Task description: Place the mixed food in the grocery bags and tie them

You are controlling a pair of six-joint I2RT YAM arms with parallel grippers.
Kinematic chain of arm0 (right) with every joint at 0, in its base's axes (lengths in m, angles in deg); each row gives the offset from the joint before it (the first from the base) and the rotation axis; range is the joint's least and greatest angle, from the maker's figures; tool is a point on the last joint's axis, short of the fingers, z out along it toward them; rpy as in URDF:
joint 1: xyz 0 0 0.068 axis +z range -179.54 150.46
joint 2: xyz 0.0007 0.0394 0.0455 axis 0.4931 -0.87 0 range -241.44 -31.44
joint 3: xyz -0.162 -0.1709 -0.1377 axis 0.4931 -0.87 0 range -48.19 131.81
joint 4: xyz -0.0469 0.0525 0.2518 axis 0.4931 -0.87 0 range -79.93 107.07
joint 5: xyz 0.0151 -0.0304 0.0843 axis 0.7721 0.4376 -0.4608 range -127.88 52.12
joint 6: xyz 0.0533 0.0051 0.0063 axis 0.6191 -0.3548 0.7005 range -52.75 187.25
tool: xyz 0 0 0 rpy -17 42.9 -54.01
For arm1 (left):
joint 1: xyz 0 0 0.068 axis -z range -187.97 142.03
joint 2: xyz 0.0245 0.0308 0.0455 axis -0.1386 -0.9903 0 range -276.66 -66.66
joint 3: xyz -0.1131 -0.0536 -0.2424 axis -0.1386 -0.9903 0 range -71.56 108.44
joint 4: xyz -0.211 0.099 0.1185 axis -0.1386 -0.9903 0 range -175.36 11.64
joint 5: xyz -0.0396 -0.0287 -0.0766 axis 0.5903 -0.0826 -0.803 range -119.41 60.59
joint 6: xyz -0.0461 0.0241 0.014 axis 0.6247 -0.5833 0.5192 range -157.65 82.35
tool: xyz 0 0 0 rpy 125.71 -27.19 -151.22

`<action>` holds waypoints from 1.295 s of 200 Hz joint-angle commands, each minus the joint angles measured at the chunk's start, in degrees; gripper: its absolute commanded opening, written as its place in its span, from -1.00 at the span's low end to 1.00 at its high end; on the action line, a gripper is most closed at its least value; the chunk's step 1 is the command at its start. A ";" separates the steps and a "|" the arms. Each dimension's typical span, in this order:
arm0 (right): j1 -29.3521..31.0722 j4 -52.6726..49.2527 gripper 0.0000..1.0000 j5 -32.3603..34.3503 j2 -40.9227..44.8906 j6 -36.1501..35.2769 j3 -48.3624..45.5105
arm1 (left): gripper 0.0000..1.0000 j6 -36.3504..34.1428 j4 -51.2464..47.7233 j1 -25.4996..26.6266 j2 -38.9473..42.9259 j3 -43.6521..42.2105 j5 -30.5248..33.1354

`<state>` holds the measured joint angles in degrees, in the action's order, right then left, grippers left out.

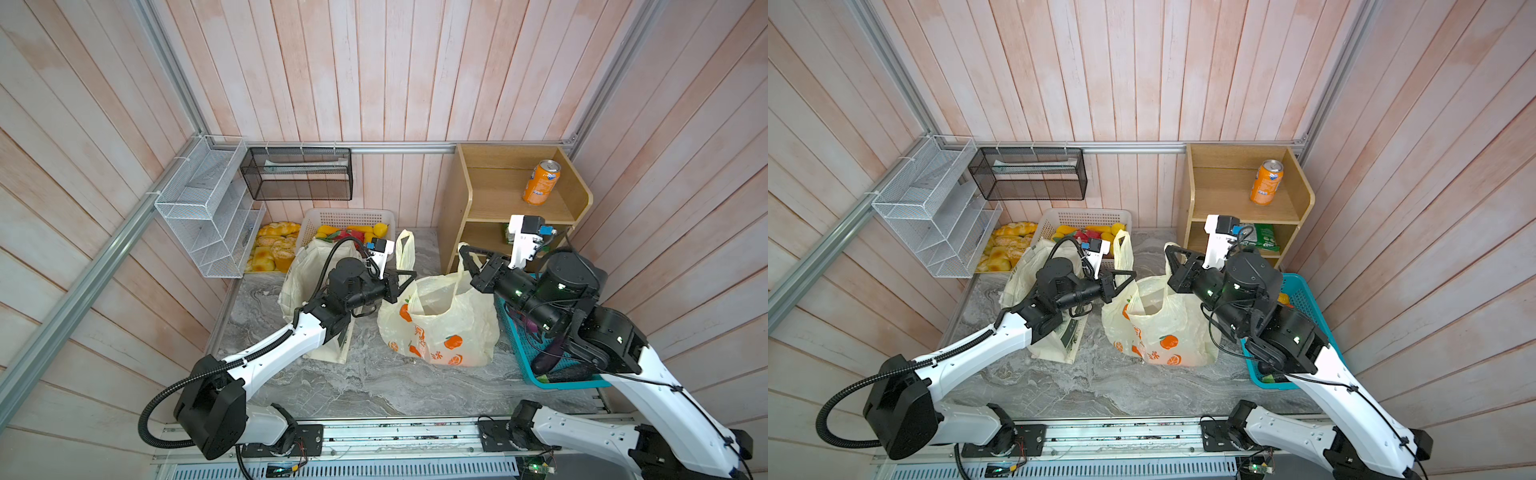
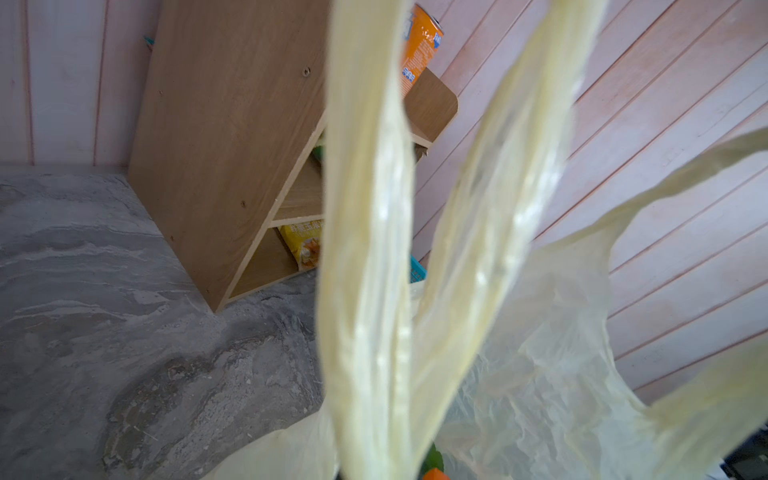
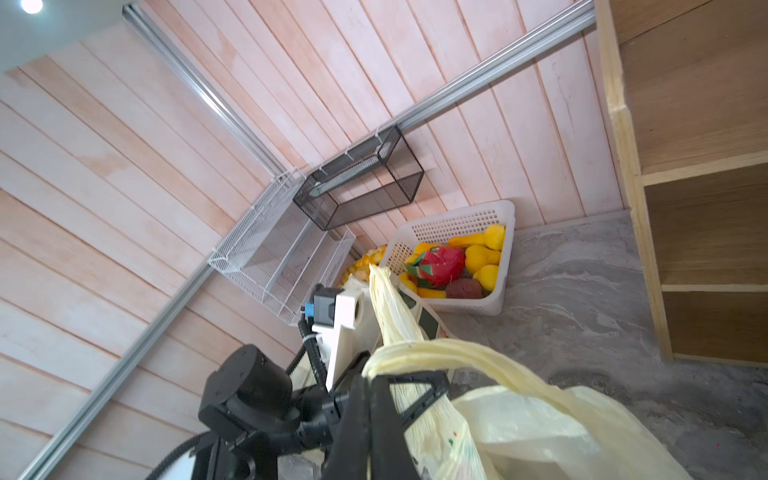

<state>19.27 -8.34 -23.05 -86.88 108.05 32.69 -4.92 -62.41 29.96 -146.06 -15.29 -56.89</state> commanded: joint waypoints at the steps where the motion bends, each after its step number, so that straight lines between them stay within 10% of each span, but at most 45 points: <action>1: -2.40 4.48 -1.00 4.18 1.73 3.85 -5.69 | -1.00 1.44 1.61 0.12 -2.39 -1.58 -4.48; 93: -23.49 17.00 -1.00 -8.30 6.65 13.28 -29.66 | -1.00 1.28 1.81 -0.14 -10.68 -0.57 -1.79; 185: -33.52 16.86 -1.00 -25.90 2.36 5.17 -20.81 | -1.00 -3.83 -2.01 -0.67 -11.08 1.54 -1.47; 228: -33.61 7.53 -0.07 -34.49 -0.36 -2.61 -13.91 | -1.00 -5.13 -2.89 -0.84 -11.02 2.03 -2.62; 259: -33.61 0.09 0.17 -31.88 2.17 -7.71 -10.83 | -1.00 -4.37 -2.87 -1.86 -11.54 2.40 -3.70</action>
<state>-14.01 -0.23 -54.26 -86.86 106.61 18.53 -8.46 -64.75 29.20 -157.05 -14.79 -59.21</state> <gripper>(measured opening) 0.560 0.055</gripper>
